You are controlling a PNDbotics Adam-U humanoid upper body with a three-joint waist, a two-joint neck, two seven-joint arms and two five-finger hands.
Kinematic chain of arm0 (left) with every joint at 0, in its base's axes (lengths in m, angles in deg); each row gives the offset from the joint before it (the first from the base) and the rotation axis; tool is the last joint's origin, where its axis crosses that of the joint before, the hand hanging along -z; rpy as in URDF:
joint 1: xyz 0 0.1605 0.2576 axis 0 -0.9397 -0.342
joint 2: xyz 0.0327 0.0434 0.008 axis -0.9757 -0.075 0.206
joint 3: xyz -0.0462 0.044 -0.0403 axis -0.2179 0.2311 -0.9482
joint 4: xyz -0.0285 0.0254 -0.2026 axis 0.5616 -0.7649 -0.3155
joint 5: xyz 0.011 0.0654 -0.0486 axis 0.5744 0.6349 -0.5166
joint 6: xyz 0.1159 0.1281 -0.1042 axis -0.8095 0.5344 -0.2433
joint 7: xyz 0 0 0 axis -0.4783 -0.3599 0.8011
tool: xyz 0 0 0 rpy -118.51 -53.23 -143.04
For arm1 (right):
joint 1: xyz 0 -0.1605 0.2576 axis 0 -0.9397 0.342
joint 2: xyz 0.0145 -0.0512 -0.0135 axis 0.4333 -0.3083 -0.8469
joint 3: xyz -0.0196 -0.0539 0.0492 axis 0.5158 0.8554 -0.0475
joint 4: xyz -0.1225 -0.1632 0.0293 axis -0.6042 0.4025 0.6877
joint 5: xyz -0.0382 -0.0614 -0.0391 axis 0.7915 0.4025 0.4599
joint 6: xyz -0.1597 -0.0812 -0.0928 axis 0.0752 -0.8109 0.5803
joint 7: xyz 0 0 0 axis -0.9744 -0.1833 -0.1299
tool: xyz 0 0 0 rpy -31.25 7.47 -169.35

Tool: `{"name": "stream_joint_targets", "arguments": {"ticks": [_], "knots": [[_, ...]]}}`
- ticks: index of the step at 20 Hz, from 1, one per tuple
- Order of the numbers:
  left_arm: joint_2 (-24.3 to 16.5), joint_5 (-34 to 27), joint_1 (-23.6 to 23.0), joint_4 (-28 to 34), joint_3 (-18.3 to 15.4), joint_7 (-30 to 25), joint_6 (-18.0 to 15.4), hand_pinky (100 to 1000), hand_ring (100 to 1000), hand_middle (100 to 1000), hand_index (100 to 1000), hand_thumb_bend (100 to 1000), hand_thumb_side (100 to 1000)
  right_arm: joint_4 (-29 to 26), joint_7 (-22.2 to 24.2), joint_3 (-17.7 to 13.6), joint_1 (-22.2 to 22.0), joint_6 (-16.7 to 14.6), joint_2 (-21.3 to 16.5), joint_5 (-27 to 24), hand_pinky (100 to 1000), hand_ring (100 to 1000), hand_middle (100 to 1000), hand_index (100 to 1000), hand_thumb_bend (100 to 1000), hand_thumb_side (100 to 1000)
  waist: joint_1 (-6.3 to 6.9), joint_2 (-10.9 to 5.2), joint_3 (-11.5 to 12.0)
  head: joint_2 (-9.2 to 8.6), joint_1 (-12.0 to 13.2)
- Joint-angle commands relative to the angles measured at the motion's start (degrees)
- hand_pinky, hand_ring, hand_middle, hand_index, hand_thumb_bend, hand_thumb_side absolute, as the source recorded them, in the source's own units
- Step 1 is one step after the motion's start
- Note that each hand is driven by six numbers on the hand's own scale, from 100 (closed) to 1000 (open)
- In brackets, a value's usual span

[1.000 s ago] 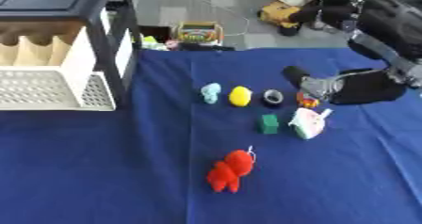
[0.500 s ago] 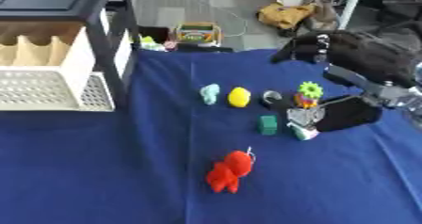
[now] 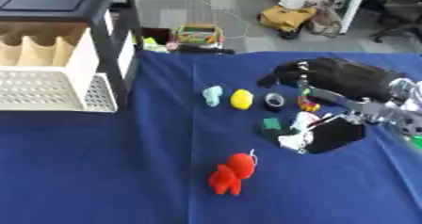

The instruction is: Pick up objects from table and place into drawer.

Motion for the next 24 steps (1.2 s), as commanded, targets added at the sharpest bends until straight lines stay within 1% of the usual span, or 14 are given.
{"name": "stream_joint_targets", "arguments": {"ticks": [1, 6, 8, 10, 11, 14, 18, 24], "knots": [[-1.2, -0.51, 0.57, 0.47, -0.24, 0.07, 0.47, 100, 100, 100, 846, 319, 702, -0.81, 2.9, 0.77, 1.3, 1.23, -1.1, -0.98, 748, 844, 792, 955, 344, 610, 0.06, -1.36, 0.03, -0.44, -0.2], [-1.07, -0.97, 0.62, 0.47, -0.04, -0.01, 1.08, 100, 100, 100, 839, 283, 717, -0.81, 5.65, 3.01, 2.65, 2.61, -0.58, -0.76, 741, 835, 773, 908, 362, 583, 0.01, -1.1, 0.11, -0.34, -0.22], [-1.04, -1.14, 0.68, 0.47, 0.05, -0.01, 1.22, 100, 100, 100, 837, 281, 718, -0.81, 6.75, 3.95, 3.14, 2.71, -0.55, -0.19, 740, 833, 764, 918, 362, 563, -0.06, -0.97, 0.26, -0.32, -0.35], [-0.97, -1.22, 0.7, 0.47, 0.05, 0.02, 1.34, 100, 100, 100, 835, 279, 719, -0.81, 7.85, 4.67, 3.43, 2.65, -0.47, 0.44, 741, 834, 751, 958, 366, 547, -0.12, -0.85, 0.42, -0.3, -0.44], [-0.91, -1.28, 0.71, 0.47, 0.05, 0.03, 1.41, 100, 100, 100, 835, 276, 720, -0.81, 8.42, 5.0, 3.54, 2.69, -0.42, 0.74, 741, 835, 750, 960, 371, 538, -0.16, -0.78, 0.54, -0.29, -0.5], [-0.79, -1.59, 0.78, 0.47, 0.12, -0.03, 1.68, 100, 100, 100, 832, 265, 723, -0.81, 9.92, 5.93, 4.04, 2.67, -0.05, 1.42, 734, 831, 772, 941, 379, 518, -0.21, -0.6, 0.75, -0.28, -0.75], [-0.72, -1.88, 0.98, 0.47, 0.22, -0.06, 1.94, 100, 100, 100, 830, 260, 724, -0.81, 11.67, 7.22, 5.0, 2.57, 0.42, 2.67, 733, 826, 774, 936, 389, 511, -0.39, -0.42, 1.15, -0.31, -1.02], [-0.59, -2.15, 1.24, 0.47, 0.42, -0.08, 2.24, 100, 100, 100, 827, 244, 729, -0.81, 14.04, 9.46, 6.04, 3.14, 0.94, 3.93, 722, 781, 786, 934, 388, 480, -0.6, 0.04, 1.4, -0.58, -1.23]]}}
